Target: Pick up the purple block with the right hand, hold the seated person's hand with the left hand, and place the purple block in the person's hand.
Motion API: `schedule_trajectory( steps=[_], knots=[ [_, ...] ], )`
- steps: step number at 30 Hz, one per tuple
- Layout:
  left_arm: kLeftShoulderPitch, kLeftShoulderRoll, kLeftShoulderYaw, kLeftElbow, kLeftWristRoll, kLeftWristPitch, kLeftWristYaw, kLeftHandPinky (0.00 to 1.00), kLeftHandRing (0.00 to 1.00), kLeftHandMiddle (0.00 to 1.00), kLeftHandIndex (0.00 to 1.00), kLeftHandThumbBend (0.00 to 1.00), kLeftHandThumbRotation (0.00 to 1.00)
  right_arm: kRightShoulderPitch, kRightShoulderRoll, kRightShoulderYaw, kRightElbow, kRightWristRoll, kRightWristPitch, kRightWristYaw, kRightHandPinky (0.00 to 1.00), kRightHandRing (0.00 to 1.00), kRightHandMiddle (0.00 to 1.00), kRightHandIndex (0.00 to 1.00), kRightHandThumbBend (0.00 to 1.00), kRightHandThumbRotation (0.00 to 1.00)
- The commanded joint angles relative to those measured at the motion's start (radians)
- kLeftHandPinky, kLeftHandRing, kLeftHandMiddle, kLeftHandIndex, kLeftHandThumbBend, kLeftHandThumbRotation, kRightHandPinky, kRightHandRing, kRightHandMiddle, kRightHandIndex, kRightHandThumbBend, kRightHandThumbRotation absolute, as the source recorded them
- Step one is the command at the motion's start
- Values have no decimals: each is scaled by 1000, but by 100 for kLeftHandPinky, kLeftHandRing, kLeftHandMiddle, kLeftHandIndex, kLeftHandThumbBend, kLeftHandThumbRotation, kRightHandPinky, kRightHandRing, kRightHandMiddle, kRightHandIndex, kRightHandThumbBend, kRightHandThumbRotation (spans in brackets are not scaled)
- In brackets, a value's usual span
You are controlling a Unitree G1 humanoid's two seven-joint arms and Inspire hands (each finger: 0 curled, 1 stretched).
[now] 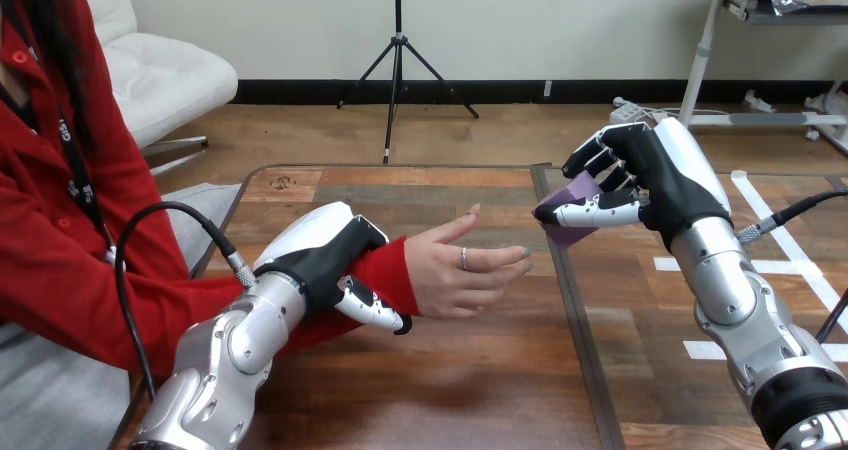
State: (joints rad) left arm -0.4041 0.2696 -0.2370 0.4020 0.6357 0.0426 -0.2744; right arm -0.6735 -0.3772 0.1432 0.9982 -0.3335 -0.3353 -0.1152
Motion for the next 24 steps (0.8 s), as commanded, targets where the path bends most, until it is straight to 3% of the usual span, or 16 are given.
schedule_trajectory(
  steps=[1,6,12,18,24],
  knots=[
    [-449,-173,-16,-134,-103,-166,78,18,24,33,35,63,0,-116,31,-15,-188,21,-15,9,28,33,40,47,75,0],
    [-455,-173,-18,-127,-98,-171,81,19,25,34,34,63,0,-115,39,-11,-219,23,-7,22,28,33,39,45,76,0],
    [-462,-174,-20,-124,-95,-174,81,19,25,34,34,63,0,-116,57,-12,-231,48,-50,49,23,28,33,36,75,0],
    [-468,-174,-24,-125,-85,-178,86,20,26,34,34,65,0,-119,73,4,-257,20,-30,43,20,24,30,33,72,0],
    [-471,-178,-24,-133,-80,-173,90,20,26,35,34,66,0,-117,82,23,-263,-8,-95,29,16,20,26,31,68,0]
  ],
)
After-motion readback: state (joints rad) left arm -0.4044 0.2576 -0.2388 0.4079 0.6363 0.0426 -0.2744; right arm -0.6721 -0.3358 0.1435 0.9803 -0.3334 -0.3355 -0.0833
